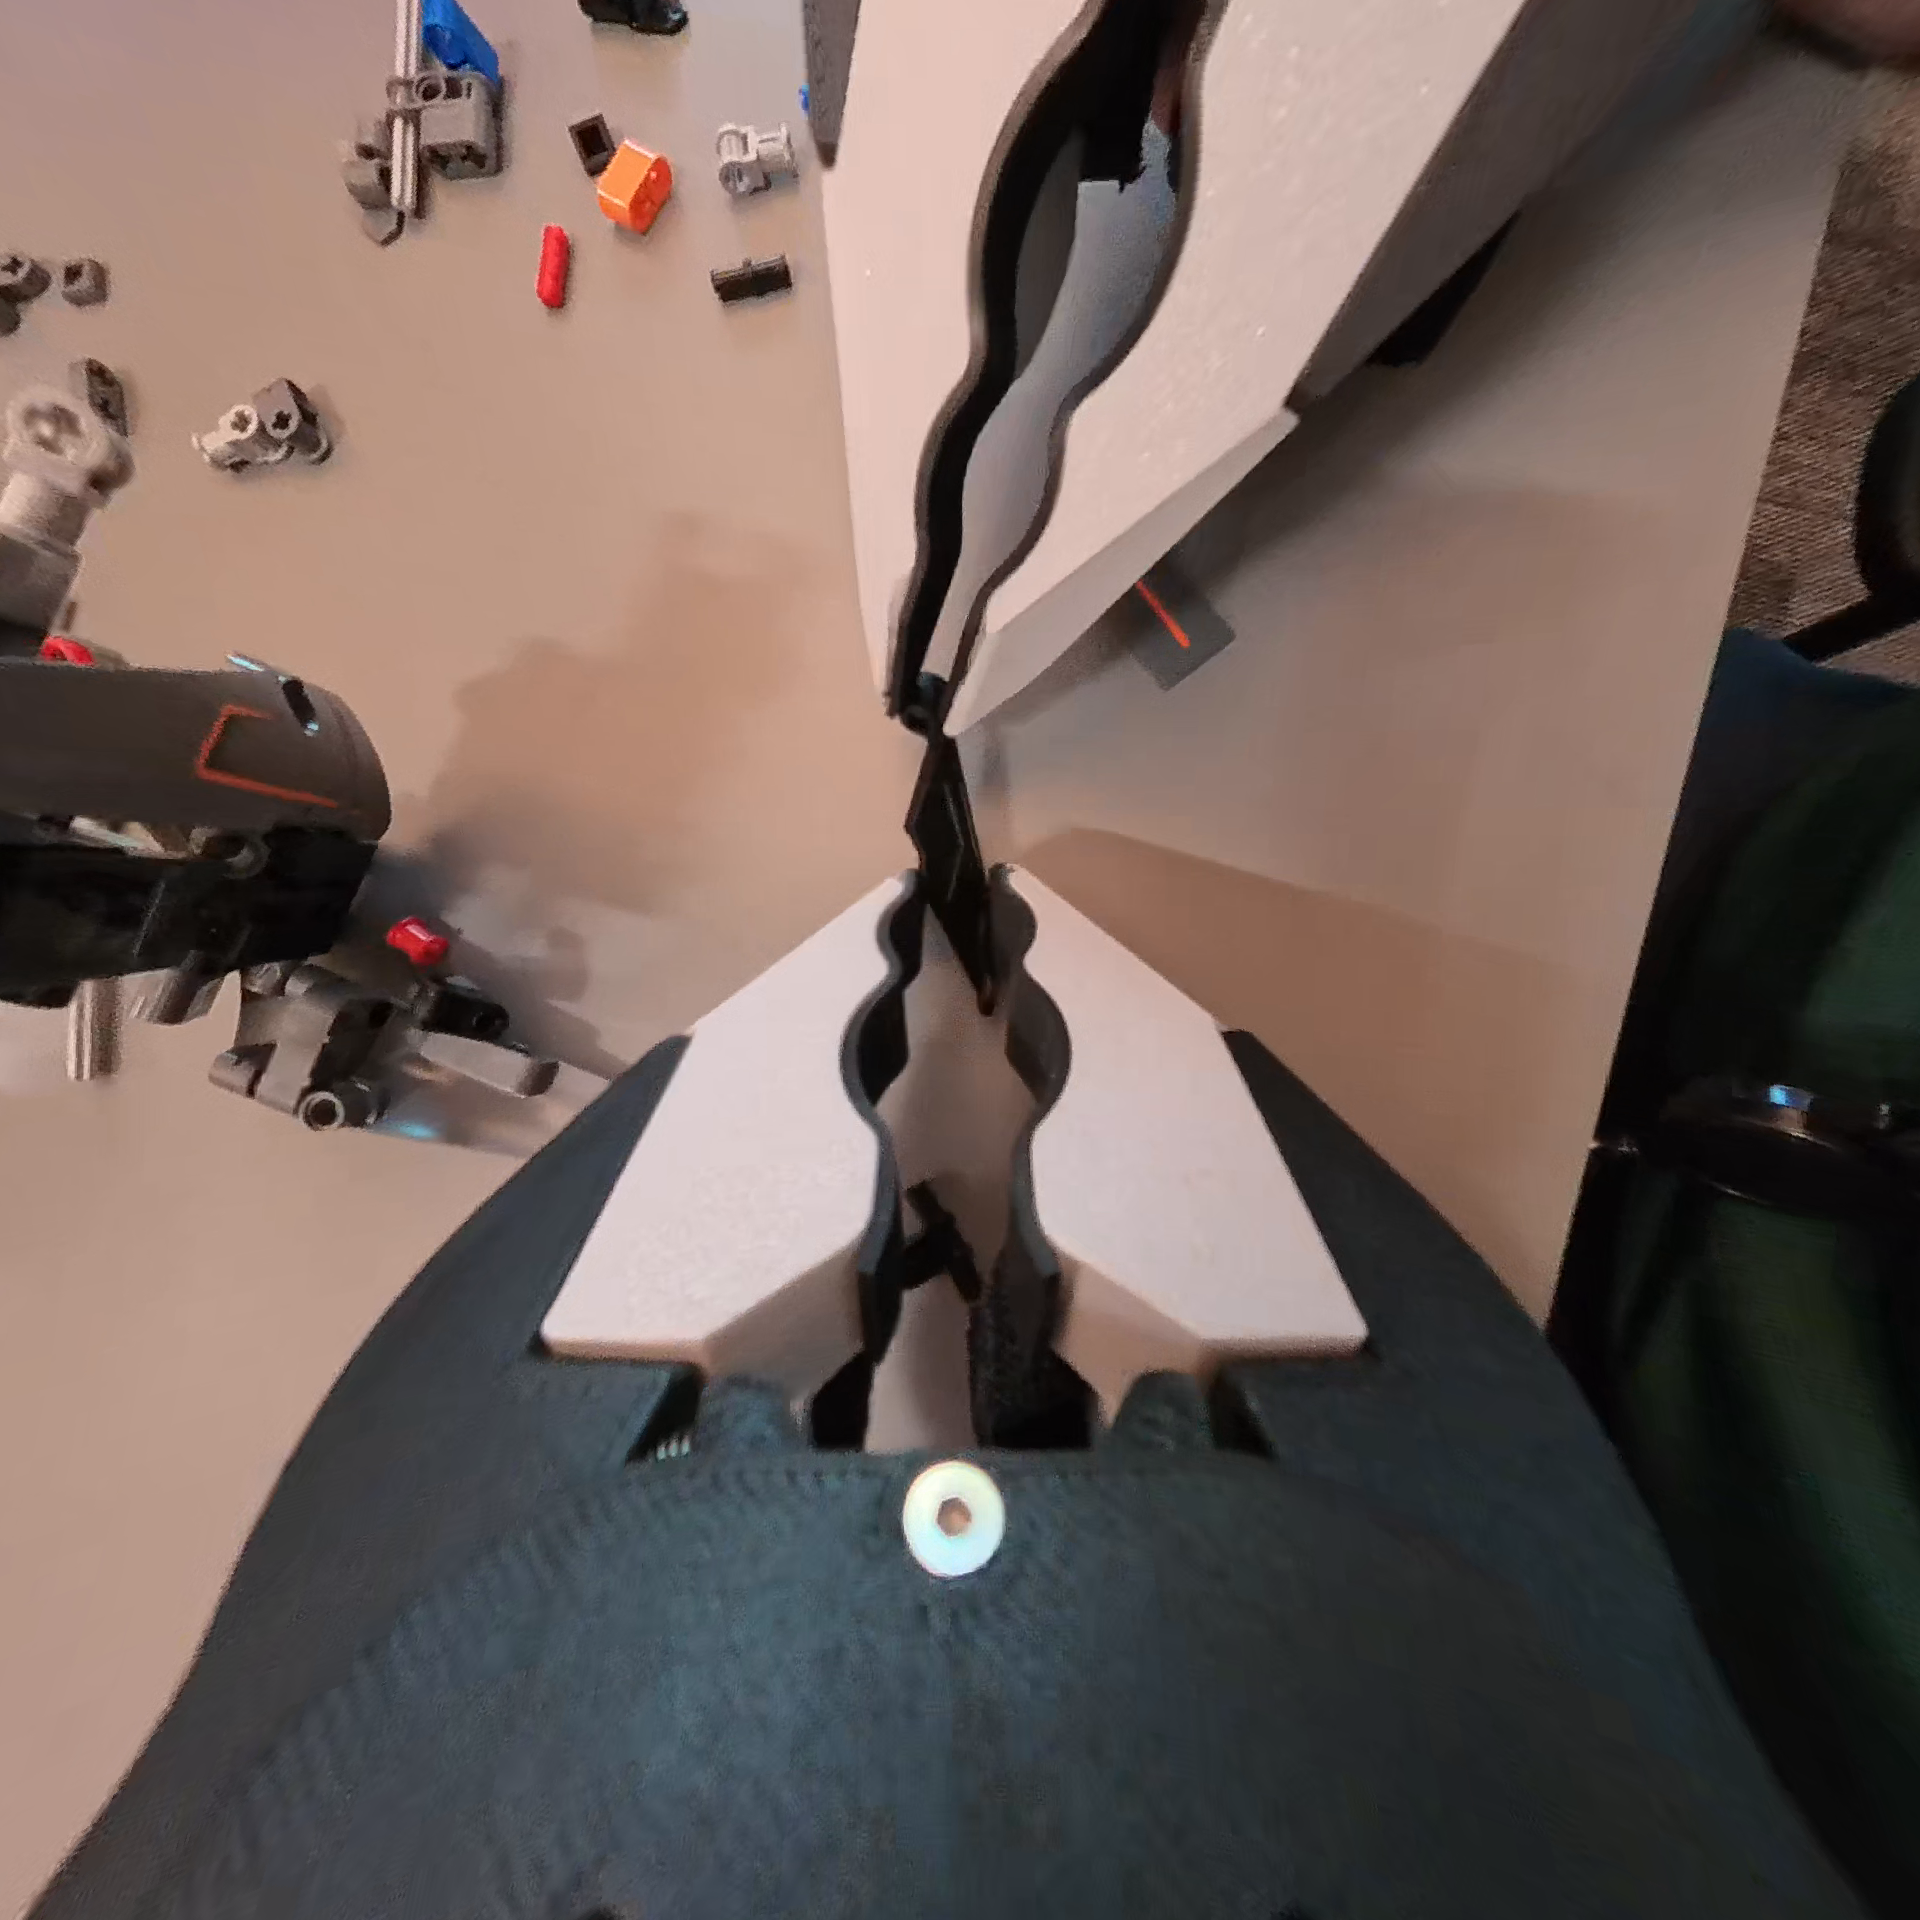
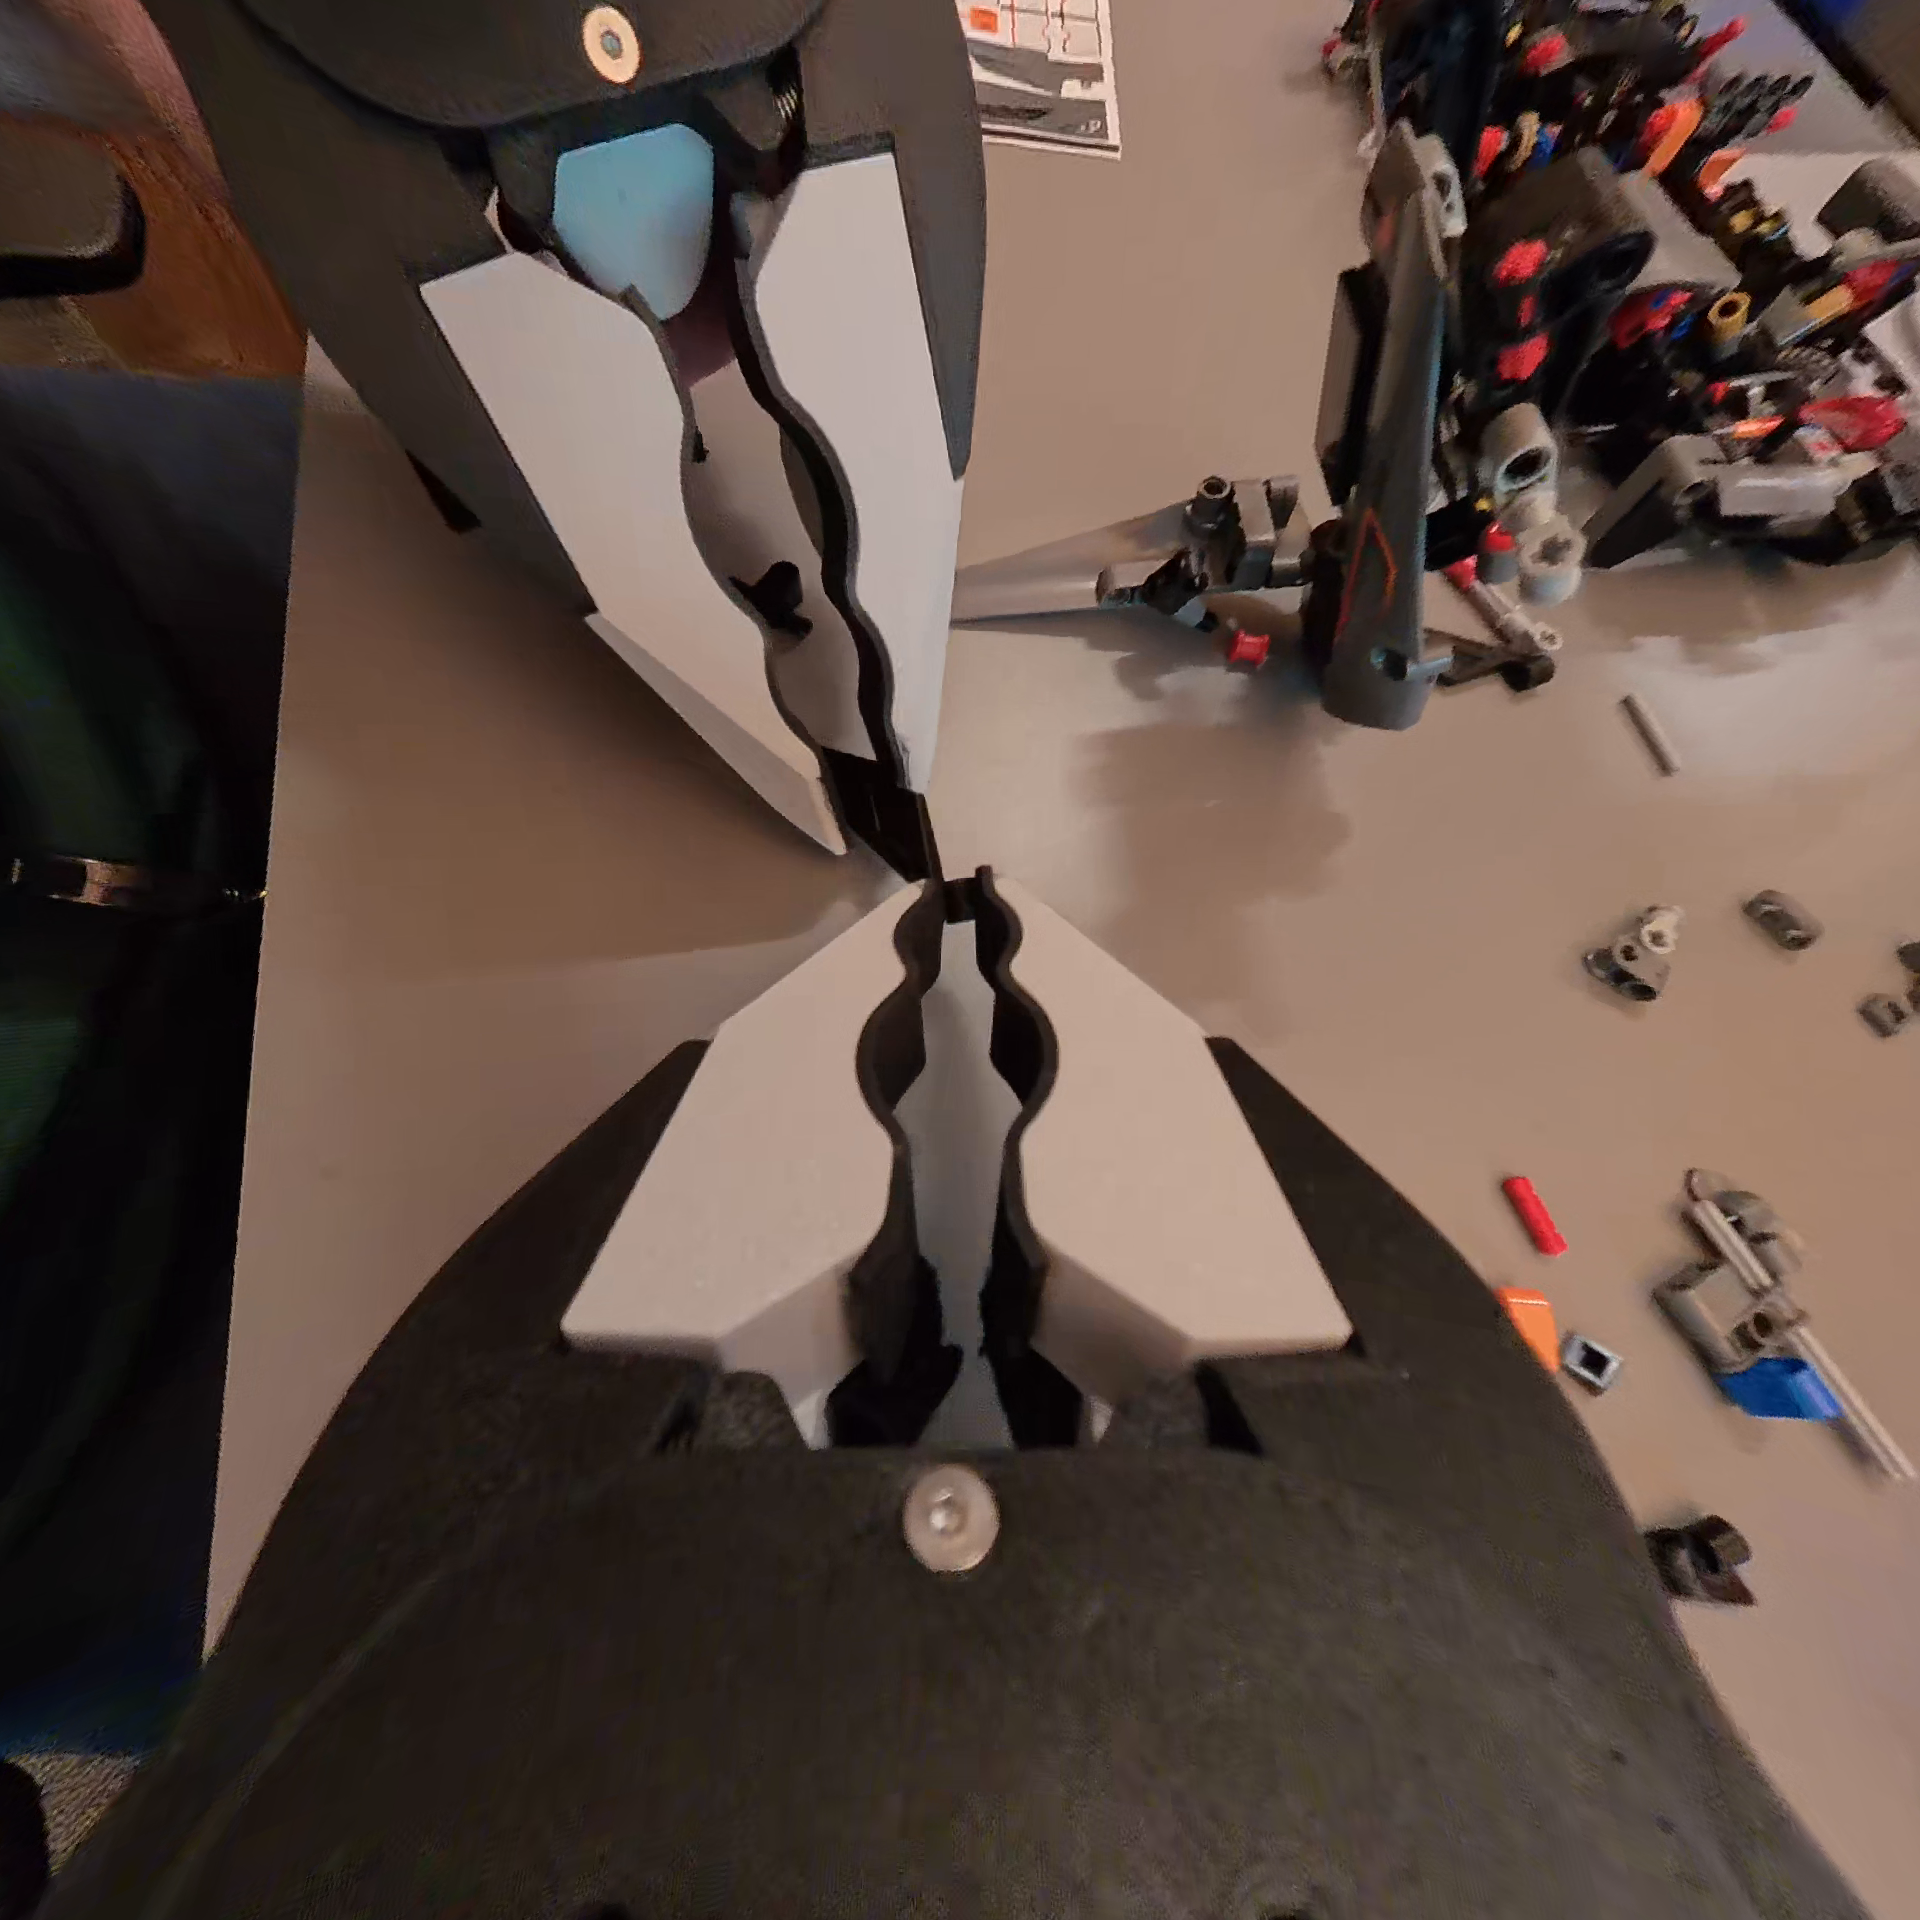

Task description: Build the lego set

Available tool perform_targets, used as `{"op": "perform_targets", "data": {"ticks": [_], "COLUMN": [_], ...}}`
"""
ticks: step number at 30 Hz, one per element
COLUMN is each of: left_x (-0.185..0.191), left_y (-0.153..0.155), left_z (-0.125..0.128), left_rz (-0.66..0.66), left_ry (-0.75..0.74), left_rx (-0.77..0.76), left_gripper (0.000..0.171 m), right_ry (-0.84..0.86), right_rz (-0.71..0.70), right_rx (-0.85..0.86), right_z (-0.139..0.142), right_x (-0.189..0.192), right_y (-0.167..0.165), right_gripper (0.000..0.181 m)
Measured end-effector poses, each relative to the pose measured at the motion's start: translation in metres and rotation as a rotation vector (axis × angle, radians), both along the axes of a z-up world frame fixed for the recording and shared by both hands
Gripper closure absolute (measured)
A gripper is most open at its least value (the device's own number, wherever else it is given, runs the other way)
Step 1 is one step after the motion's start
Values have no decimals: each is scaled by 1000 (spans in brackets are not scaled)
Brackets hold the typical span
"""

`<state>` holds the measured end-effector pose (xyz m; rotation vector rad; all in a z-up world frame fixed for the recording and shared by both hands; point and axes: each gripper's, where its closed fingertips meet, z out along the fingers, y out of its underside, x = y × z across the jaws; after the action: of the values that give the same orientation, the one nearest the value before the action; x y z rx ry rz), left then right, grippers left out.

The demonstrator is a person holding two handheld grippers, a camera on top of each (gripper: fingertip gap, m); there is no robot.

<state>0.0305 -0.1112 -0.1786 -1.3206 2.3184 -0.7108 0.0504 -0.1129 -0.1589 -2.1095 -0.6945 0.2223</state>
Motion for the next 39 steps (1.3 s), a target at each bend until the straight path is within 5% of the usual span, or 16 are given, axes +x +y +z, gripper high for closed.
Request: {"op": "perform_targets", "data": {"ticks": [7, 15, 20, 23, 26, 34, 39], "left_x": [8, 17, 11, 9, 9, 15, 12], "left_y": [10, 0, 1, 9, 16, 24, 20], "left_z": [26, 87, 96, 100, 109, 113, 111], "left_rz": [126, 236, 241, 309, 400, 577, 629], "left_ry": [-71, -321, -384, -429, -458, -458, -417], "left_rx": [-150, -711, -759, -781, -986, -1493, -1647], "left_gripper": [171, 171, 171, 171, 171, 171, 171], "right_ry": [96, 627, 851, 618, 282, -378, -573], "right_rz": [-136, -201, -170, -225, -294, -416, -374], "right_rx": [122, 105, 127, 222, 295, 537, 570], "right_z": [36, 65, 78, 79, 78, 87, 84], "right_x": [16, -3, -8, -7, -15, -29, -35], "right_y": [10, 14, 13, 10, 11, 26, 26], "right_gripper": [169, 175, 167, 156, 147, 164, 166]}}
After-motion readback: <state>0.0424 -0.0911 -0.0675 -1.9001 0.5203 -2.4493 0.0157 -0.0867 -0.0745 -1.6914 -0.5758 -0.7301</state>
